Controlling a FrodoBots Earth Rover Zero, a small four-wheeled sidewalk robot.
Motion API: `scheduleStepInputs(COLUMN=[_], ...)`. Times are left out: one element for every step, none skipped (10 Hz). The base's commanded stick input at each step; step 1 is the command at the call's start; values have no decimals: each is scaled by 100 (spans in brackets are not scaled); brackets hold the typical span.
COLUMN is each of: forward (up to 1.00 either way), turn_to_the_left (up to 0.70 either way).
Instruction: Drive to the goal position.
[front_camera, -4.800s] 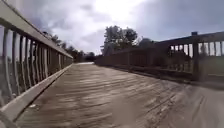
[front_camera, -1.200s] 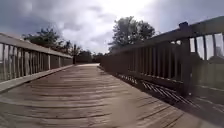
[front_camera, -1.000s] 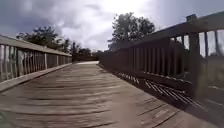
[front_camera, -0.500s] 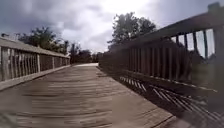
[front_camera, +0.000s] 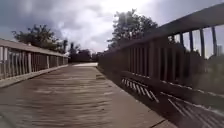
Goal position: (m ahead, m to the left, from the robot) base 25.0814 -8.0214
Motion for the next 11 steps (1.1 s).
scheduleStepInputs(forward=[85, 85, 85, 85, 85, 85, 85, 85, 85, 85, 85], turn_to_the_left=[2, 0, 0, 0, 0, 0, 0, 0, 0, 0, 0])
